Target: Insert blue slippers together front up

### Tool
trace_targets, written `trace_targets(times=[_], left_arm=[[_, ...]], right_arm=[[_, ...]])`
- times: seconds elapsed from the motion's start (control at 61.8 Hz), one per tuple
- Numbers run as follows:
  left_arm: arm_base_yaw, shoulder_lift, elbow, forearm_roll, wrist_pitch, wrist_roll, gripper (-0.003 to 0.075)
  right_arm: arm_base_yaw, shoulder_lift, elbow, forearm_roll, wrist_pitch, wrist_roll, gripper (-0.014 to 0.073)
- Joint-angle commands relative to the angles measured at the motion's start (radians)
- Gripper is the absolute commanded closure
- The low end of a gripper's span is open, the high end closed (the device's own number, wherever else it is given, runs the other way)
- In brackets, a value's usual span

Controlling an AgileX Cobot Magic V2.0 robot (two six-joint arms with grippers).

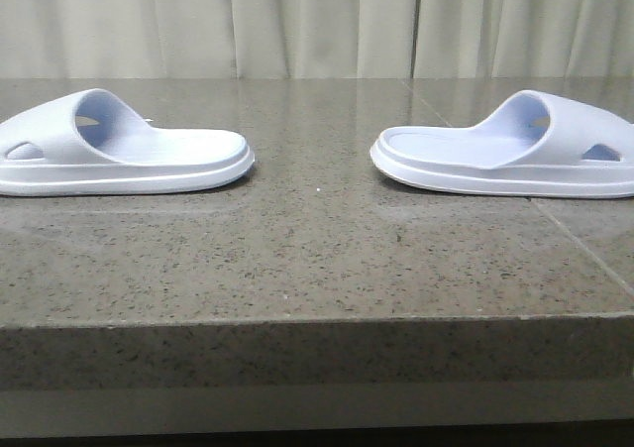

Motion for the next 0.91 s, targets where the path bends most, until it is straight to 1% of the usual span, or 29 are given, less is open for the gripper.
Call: trace_targets(times=[0.0, 0.372, 0.534, 0.648, 0.729, 0.891], left_arm=[[-0.009, -0.017, 0.005, -0.008, -0.085, -0.001, 0.0741], [-0.009, -0.017, 0.002, -0.018, -0.094, -0.001, 0.0741], [-0.009, -0.017, -0.054, -0.052, -0.078, -0.001, 0.0741], [-0.009, -0.013, -0.152, -0.054, 0.003, -0.001, 0.0741], [-0.009, -0.006, -0.238, -0.056, 0.084, -0.001, 0.0741], [-0.009, 0.057, -0.401, -0.053, 0.225, -0.001, 0.0741]], right_arm=[[-0.006, -0.017, -0.005, -0.01, -0.081, -0.005, 0.0712], [-0.006, -0.017, -0.005, -0.01, -0.08, -0.006, 0.0712], [-0.006, -0.017, -0.017, -0.01, -0.08, -0.006, 0.0712], [-0.006, -0.017, -0.067, -0.01, -0.036, -0.006, 0.0712], [-0.006, -0.017, -0.122, -0.01, 0.012, -0.006, 0.0712], [-0.006, -0.011, -0.256, -0.018, 0.165, -0.006, 0.0712]])
